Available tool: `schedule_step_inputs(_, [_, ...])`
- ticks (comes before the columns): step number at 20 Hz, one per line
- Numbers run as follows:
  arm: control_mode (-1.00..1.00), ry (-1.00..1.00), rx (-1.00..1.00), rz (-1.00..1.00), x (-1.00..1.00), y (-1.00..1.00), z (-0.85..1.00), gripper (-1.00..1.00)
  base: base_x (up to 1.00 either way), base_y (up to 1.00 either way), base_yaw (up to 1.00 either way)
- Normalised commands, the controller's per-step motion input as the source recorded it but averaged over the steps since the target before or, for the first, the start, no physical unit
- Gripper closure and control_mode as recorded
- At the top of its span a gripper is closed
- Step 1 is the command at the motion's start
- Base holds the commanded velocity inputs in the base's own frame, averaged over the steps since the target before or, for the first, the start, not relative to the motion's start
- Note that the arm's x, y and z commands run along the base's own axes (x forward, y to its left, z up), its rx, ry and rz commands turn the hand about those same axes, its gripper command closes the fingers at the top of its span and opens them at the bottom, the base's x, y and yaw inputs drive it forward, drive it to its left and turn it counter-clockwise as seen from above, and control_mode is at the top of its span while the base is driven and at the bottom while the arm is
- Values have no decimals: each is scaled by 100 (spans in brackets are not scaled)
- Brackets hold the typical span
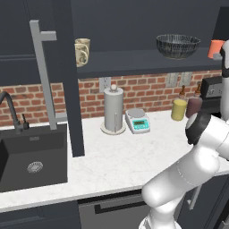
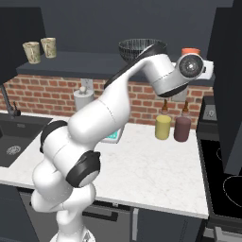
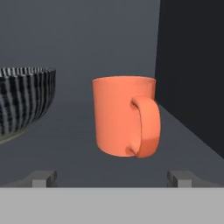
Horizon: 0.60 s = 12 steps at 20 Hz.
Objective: Gather all objects into one cabinet and sort the glasses and bowls to opposite sides.
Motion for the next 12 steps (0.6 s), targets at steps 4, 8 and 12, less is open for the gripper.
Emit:
schedule_step_inputs(4, [-100, 0, 0, 0, 9, -6, 0, -100, 0, 0, 0])
schedule_step_inputs(8, [-100, 0, 0, 0, 18, -3, 0, -100, 0, 0, 0])
schedule_step_inputs(12, [-100, 0, 0, 0, 24, -6, 0, -100, 0, 0, 0])
